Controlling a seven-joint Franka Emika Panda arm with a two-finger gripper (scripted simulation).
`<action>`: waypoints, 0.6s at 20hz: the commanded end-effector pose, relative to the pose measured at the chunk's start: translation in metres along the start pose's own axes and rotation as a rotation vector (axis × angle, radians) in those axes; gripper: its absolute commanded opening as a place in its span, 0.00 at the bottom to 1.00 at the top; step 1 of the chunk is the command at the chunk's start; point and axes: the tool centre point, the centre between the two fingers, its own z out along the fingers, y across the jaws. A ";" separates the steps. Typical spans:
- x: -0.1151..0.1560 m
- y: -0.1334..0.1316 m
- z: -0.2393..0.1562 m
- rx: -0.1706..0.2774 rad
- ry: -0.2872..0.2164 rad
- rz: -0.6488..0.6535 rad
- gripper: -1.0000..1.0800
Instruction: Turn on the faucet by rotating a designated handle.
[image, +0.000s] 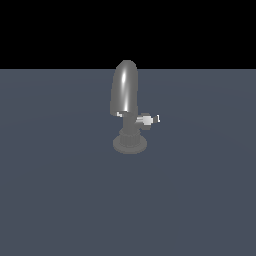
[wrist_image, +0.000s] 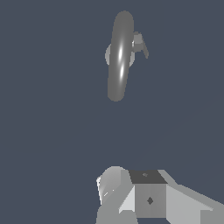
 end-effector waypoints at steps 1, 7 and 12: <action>0.000 0.000 0.000 0.000 0.000 0.000 0.00; 0.004 -0.001 0.000 0.006 -0.013 0.013 0.00; 0.014 -0.004 -0.001 0.022 -0.045 0.043 0.00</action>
